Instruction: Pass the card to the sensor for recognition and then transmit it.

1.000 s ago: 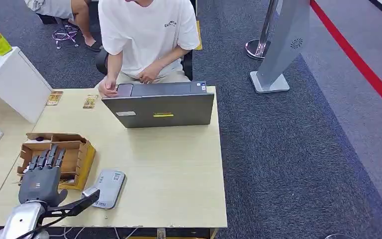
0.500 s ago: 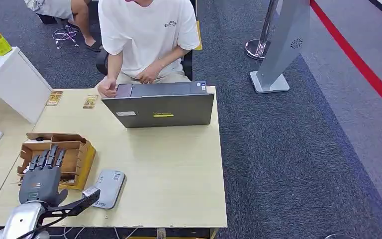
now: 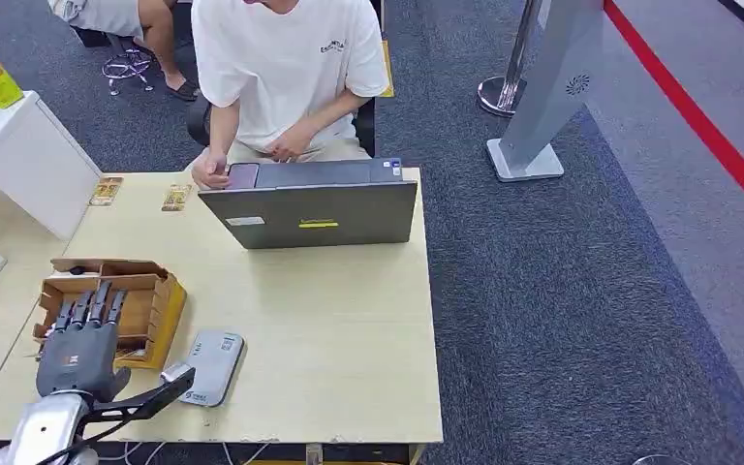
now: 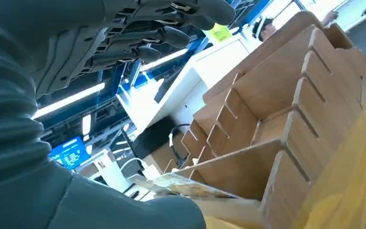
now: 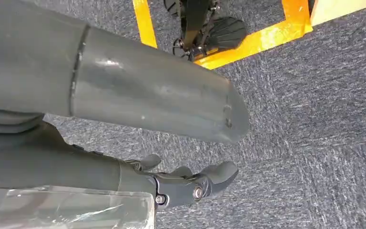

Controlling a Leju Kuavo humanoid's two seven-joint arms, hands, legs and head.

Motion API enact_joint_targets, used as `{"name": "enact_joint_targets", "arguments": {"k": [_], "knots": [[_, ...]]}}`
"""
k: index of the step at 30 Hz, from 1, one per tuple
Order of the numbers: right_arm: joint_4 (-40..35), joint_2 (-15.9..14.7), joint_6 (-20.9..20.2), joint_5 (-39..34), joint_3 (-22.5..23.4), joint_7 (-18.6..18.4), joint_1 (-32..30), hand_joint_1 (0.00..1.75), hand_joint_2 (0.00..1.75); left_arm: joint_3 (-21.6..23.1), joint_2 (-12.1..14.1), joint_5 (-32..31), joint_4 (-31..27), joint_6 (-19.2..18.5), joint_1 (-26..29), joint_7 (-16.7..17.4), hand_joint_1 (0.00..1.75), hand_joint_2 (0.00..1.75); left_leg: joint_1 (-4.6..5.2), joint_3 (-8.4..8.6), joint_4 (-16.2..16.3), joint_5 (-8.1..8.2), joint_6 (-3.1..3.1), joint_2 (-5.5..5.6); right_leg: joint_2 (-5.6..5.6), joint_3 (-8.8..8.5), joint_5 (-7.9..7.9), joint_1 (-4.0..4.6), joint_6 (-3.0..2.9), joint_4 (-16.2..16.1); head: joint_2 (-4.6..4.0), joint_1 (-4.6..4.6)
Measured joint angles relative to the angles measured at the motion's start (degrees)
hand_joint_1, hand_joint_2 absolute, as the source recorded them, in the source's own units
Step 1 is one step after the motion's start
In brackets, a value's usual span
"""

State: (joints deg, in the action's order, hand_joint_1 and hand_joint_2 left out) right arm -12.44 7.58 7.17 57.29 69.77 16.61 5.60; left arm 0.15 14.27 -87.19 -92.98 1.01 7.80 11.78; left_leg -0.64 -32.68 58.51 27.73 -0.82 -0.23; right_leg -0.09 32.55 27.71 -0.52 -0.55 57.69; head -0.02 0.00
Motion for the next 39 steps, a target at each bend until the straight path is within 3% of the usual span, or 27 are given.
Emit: {"name": "enact_joint_targets", "arguments": {"k": [11, 25, 33, 39], "knots": [[-0.26, -0.26, -0.61, 0.11, 0.0, 0.24, 0.02, 0.0, 0.0, -3.3, -3.82, -1.33, 0.0, 0.02, 0.36, -0.5, 0.0, 1.75, 0.0, -0.01, 0.0, 0.0, 0.0, 0.01, 0.01, 0.0, 0.0, 0.0, 0.0, 0.0, 0.02, -0.02], [-0.31, -0.39, -0.59, 0.11, 0.0, 0.24, 0.02, 0.0, 0.0, -4.09, -5.99, -1.57, 0.0, -0.24, 0.39, -1.35, 0.0, 1.75, 0.0, -0.01, 0.0, 0.0, 0.0, 0.01, 0.01, 0.0, 0.0, 0.0, 0.0, 0.0, 0.02, -0.02], [-0.31, -0.39, -0.59, 0.15, 0.0, 0.44, 0.03, 0.0, 0.0, -3.78, -6.12, -1.57, 0.0, 5.14, 0.42, -1.11, 0.0, 1.75, 0.0, 0.0, 0.0, 0.0, 0.0, 0.01, 0.01, 0.0, 0.0, 0.0, 0.0, 0.0, 0.0, -0.02], [-0.33, -0.39, -0.59, 0.46, 0.0, 0.79, 0.03, 0.0, 0.0, -2.69, -4.3, -1.57, 0.0, 9.95, 1.66, -2.43, 0.0, 1.75, 0.0, 0.0, 0.0, 0.0, 0.0, -0.01, -0.01, 0.01, 0.0, 0.0, 0.0, 0.0, 0.0, -0.02]]}}
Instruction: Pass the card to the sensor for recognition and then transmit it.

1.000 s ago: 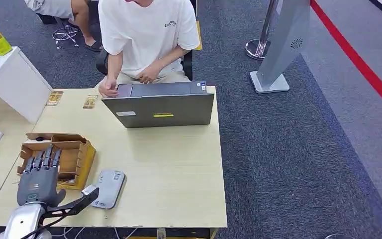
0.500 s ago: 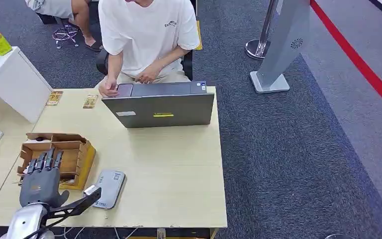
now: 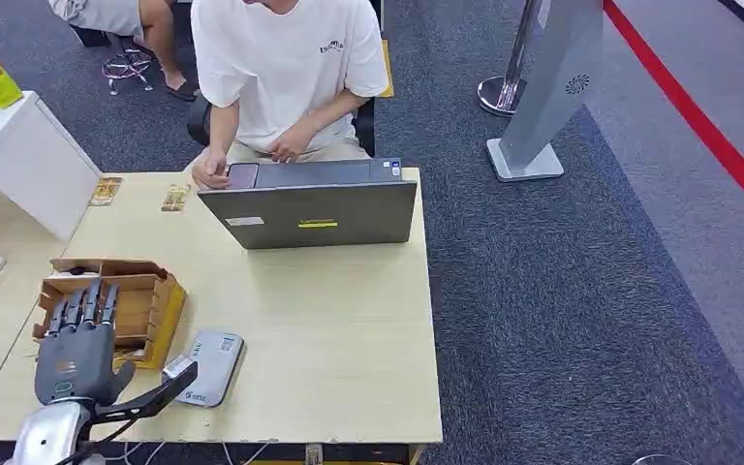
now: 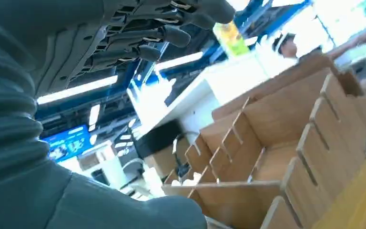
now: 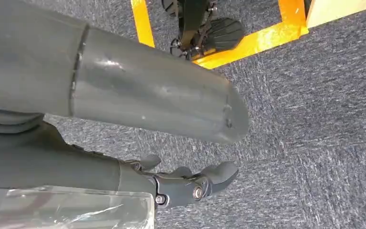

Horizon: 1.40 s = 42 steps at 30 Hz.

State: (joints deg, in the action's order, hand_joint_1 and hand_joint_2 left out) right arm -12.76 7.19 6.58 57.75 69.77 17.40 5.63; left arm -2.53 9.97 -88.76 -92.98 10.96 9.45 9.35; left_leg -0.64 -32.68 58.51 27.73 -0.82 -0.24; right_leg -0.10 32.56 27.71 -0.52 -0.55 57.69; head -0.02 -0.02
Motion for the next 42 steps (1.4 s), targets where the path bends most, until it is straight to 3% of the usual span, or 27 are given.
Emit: {"name": "enact_joint_targets", "arguments": {"k": [6, 16, 19, 22, 24, 29, 33, 42], "knots": [[0.0, 0.0, 0.0, 0.61, 0.0, 0.15, 0.0, 0.0, 0.0, 0.7, 2.97, -0.02, -0.09, 6.7, 2.62, -3.97, 0.0, 1.75, 0.0, 0.0, 0.0, 0.0, 0.0, -0.01, -0.01, 0.01, 0.0, 0.0, 0.0, 0.0, 0.02, 0.0], [0.0, 0.0, 0.0, 0.63, 0.0, 0.2, 0.02, 0.0, 0.0, 0.92, 4.85, 0.0, -0.13, 7.54, 4.4, -4.92, 0.0, 1.75, 0.0, -0.01, 0.0, 0.0, 0.0, 0.0, 0.01, -0.01, 0.0, 0.0, 0.0, 0.0, 0.0, 0.02], [0.0, 0.0, -0.02, 0.87, 0.0, 0.31, 0.01, 0.0, 0.0, 0.92, 5.73, 0.0, -0.13, 10.99, 5.63, -8.68, 0.0, 1.75, 0.0, 0.0, 0.0, 0.0, 0.0, -0.01, -0.01, -0.02, 0.0, 0.0, 0.0, 0.0, 0.0, 0.0], [0.0, -0.06, -0.19, 1.68, 0.0, 0.31, 0.01, 0.0, 0.0, 0.11, 5.92, 0.0, -0.13, 14.74, 7.4, -14.87, 0.0, 1.75, 0.0, -0.03, 0.0, 0.01, 0.0, 0.0, 0.0, -0.01, 0.01, 0.0, 0.01, 0.0, 0.0, 0.0], [0.0, -0.09, -0.28, 1.86, 0.0, 0.26, 0.02, 0.0, 0.0, -1.46, 5.79, 0.0, -0.11, 16.9, 8.52, -18.85, 0.0, 1.75, 0.0, -0.03, 0.0, 0.02, -0.01, 0.0, 0.0, 0.0, 0.02, 0.0, 0.01, 0.0, 0.02, 0.0], [0.0, -0.09, -0.35, 2.84, -0.5, 0.15, 0.01, 0.0, 0.0, -7.15, 5.72, 0.02, 0.48, 20.74, 10.36, -23.34, 0.0, 1.75, -0.01, -0.05, -0.01, 0.04, 0.0, 0.0, 0.01, 0.0, 0.02, 0.01, 0.01, 0.0, 0.0, 0.0], [0.0, -0.09, -0.46, 3.52, -0.83, 0.15, 0.04, 0.0, 0.0, -11.06, 5.7, 0.02, 2.27, 23.77, 10.76, -24.94, 0.0, 1.75, -0.01, -0.05, -0.01, 0.03, 0.0, 0.02, 0.03, -0.01, 0.02, 0.01, 0.01, 0.0, 0.0, 0.0], [0.0, -0.09, -0.59, 3.69, -0.92, 0.0, 0.04, 0.0, 0.0, -16.61, 5.13, 0.02, 6.6, 24.8, 10.54, -26.88, 0.0, 1.75, -0.01, -0.05, -0.01, 0.03, 0.0, 0.02, 0.03, -0.01, 0.02, 0.0, 0.01, 0.0, 0.0, 0.0]]}}
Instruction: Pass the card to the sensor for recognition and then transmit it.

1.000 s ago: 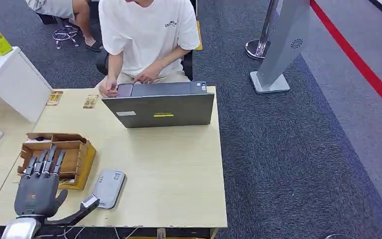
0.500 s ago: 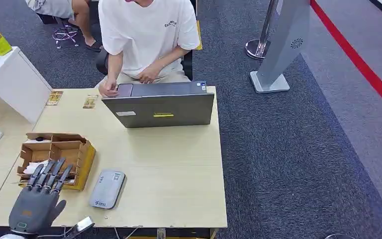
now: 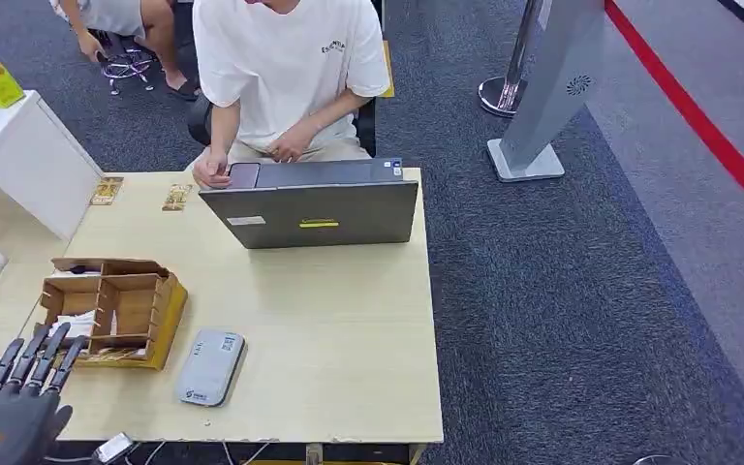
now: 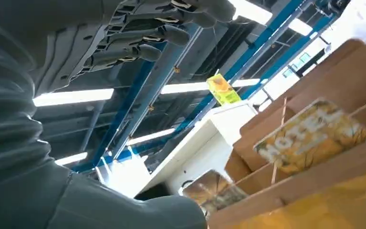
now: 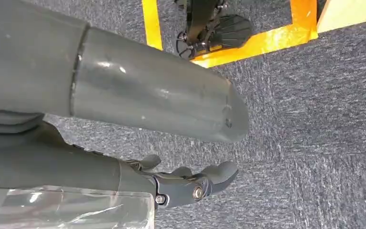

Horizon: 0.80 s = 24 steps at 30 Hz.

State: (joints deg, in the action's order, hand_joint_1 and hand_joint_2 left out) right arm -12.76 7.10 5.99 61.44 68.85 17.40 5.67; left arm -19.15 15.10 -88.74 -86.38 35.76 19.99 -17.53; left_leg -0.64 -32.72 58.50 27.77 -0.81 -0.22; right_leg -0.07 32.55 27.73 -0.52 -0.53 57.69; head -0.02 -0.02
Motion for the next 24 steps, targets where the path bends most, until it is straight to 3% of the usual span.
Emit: {"name": "enact_joint_targets", "arguments": {"k": [24], "knots": [[0.0, 0.0, 0.0, 0.11, -0.09, 0.0, 0.04, 0.0, 0.0, -1.86, -0.35, 0.0, 4.67, 0.33, -1.6, -0.15, 0.0, 1.75, 0.0, 0.0, 0.0, 0.0, 0.0, 0.01, 0.0, 0.0, 0.0, 0.0, 0.0, 0.0, 0.02, 0.0]]}}
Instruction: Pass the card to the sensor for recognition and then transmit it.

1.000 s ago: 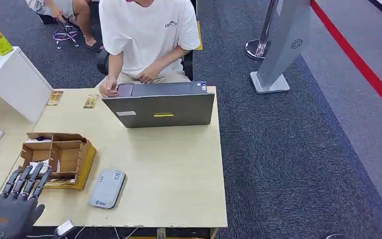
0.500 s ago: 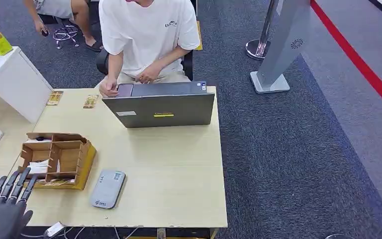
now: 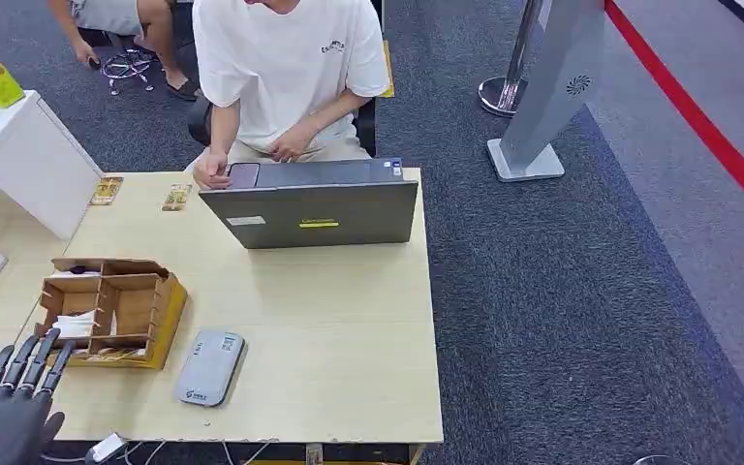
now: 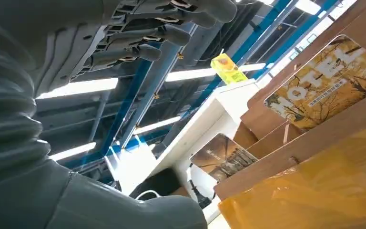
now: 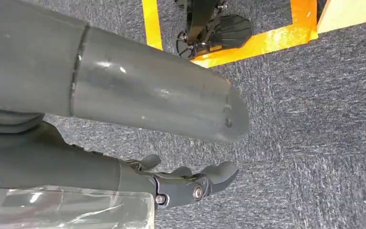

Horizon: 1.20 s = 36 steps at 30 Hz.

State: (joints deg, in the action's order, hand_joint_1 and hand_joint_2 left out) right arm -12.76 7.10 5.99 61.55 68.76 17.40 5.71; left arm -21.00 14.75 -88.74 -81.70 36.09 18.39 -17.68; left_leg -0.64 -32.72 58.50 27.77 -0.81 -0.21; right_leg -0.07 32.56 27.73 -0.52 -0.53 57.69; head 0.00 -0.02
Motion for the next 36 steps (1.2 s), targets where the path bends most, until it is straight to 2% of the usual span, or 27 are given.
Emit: {"name": "enact_joint_targets", "arguments": {"k": [2, 4, 7, 10, 12, 23, 36], "knots": [[0.0, 0.02, 0.0, 0.02, -0.02, 0.0, 0.02, 0.0, 0.0, 0.0, 0.0, 0.0, 0.69, 0.37, -0.57, 0.41, 0.0, 1.75, 0.0, 0.01, 0.0, 0.0, 0.0, 0.01, 0.01, 0.0, 0.0, 0.0, 0.0, 0.0, 0.0, 0.0], [0.02, 0.0, 0.0, 0.17, -0.09, 0.0, 0.04, 0.0, 0.0, 0.22, 0.07, 0.0, 2.27, 1.29, -1.46, 2.33, 0.0, 1.75, 0.0, 0.03, 0.0, 0.0, 0.0, 0.0, 0.0, 0.01, 0.0, 0.0, 0.0, 0.0, 0.0, 0.0], [0.02, 0.0, 0.0, 0.92, -0.31, -0.02, 0.09, 0.0, 0.0, 2.5, 1.03, 0.0, 4.95, 2.93, -3.06, 7.96, 0.0, 1.75, 0.0, 0.05, 0.0, -0.01, 0.0, 0.01, 0.0, 0.01, -0.01, 0.0, -0.01, 0.0, -0.02, 0.0], [0.02, 0.02, 0.0, 1.01, -0.52, 0.0, 0.25, 0.0, 0.0, 6.72, 2.03, -0.02, 8.25, 3.41, -5.68, 13.45, 0.0, 1.75, 0.0, 0.04, 0.0, -0.04, -0.01, 0.04, 0.03, -0.02, -0.02, 0.0, -0.01, 0.0, -0.02, 0.02], [0.02, 0.0, 0.0, 1.01, -0.72, 0.0, 0.35, 0.0, 0.0, 9.44, 2.45, -0.02, 10.2, 3.41, -7.24, 15.19, 0.0, 1.75, 0.0, 0.05, 0.0, -0.04, -0.01, 0.02, 0.03, -0.02, -0.04, 0.0, -0.03, 0.0, -0.02, 0.0], [0.02, 0.0, 0.0, 1.86, -1.25, -0.02, 0.33, 0.0, 0.0, 14.36, 2.45, -0.02, 16.0, 3.43, -12.27, 17.01, 0.0, 1.75, 0.01, 0.04, 0.02, -0.05, 0.0, 0.01, 0.01, 0.02, -0.05, 0.0, -0.05, 0.0, 0.0, -0.02], [0.02, 0.0, 0.0, 1.88, -1.33, -0.04, 0.47, 0.0, 0.0, 18.05, 1.55, -0.02, 17.25, 3.45, -14.51, 17.83, 0.0, 1.75, 0.01, 0.04, 0.03, -0.05, 0.0, 0.0, 0.0, 0.01, -0.06, 0.0, -0.06, 0.0, -0.02, 0.0]]}}
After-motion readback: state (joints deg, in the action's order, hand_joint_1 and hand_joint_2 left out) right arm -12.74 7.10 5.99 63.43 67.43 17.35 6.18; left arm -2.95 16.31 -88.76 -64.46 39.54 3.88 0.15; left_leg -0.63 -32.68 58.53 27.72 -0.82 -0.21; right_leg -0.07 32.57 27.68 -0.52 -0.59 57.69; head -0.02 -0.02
